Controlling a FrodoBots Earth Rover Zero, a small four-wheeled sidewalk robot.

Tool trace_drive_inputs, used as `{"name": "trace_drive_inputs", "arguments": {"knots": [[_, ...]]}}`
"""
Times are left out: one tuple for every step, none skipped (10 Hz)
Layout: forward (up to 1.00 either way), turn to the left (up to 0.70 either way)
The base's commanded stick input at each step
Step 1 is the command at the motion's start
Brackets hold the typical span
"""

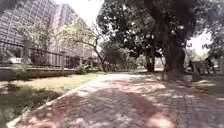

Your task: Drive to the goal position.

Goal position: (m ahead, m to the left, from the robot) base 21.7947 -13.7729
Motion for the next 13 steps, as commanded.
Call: {"name": "trace_drive_inputs", "arguments": {"knots": [[0.70,-0.35],[0.70,-0.10],[0.70,0.00],[0.70,0.00],[0.70,0.00],[0.70,0.00],[0.70,0.00],[0.70,0.00],[0.70,0.00],[0.70,0.00],[0.70,0.00],[0.70,0.00],[0.70,0.00]]}}
